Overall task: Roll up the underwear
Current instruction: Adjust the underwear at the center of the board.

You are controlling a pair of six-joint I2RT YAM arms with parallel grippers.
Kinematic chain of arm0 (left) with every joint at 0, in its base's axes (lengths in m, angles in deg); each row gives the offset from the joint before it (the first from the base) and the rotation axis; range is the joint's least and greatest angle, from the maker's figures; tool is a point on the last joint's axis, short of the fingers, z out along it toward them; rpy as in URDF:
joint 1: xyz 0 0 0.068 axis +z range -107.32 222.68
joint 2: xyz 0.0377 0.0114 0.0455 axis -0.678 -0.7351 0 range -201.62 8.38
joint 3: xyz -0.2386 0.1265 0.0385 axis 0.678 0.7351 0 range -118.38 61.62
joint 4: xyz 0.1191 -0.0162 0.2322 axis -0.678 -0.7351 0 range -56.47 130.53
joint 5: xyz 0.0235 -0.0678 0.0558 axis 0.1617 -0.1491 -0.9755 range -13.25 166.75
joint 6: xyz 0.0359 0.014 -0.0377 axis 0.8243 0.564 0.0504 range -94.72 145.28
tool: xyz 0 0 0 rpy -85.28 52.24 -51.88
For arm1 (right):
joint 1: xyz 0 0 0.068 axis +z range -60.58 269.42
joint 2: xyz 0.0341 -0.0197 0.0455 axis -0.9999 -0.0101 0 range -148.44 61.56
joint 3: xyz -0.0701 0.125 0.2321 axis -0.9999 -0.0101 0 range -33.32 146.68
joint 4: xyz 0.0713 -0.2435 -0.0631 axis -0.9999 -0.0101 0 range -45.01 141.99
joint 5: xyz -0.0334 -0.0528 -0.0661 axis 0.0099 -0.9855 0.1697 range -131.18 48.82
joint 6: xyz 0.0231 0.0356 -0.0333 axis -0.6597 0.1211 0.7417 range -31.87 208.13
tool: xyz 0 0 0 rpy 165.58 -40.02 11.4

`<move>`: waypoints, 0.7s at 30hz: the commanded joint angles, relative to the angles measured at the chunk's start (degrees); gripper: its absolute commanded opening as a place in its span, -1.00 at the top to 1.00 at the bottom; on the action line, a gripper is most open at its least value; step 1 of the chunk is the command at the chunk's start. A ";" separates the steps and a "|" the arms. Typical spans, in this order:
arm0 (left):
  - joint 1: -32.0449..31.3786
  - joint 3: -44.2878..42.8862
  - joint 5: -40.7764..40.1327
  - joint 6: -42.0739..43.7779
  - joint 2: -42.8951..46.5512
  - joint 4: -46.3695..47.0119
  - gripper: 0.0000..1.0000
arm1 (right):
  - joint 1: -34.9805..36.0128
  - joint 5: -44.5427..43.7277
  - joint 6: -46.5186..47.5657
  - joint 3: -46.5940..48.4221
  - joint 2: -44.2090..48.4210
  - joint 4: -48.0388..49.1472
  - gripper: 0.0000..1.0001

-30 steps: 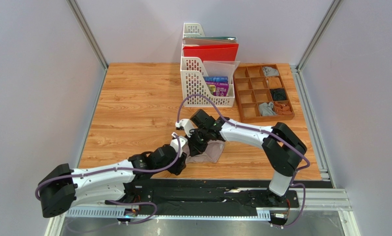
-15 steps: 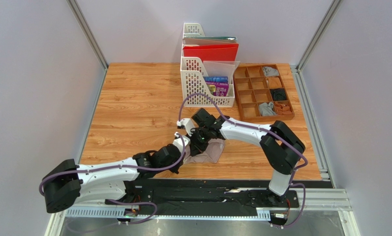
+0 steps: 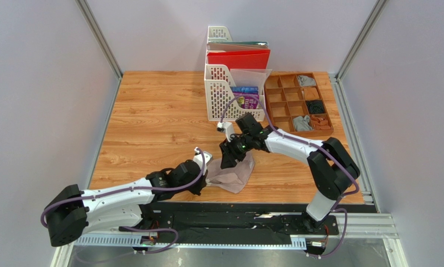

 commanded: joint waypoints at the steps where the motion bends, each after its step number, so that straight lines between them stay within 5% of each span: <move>1: 1.54 -1.41 5.00 -0.52 1.25 1.31 1.00 | -1.44 3.02 -1.73 -4.16 5.02 7.53 -0.13; 21: 5.50 -3.08 11.68 -0.26 -1.13 0.79 1.00 | -2.32 7.15 -6.04 -17.36 7.85 28.81 -0.15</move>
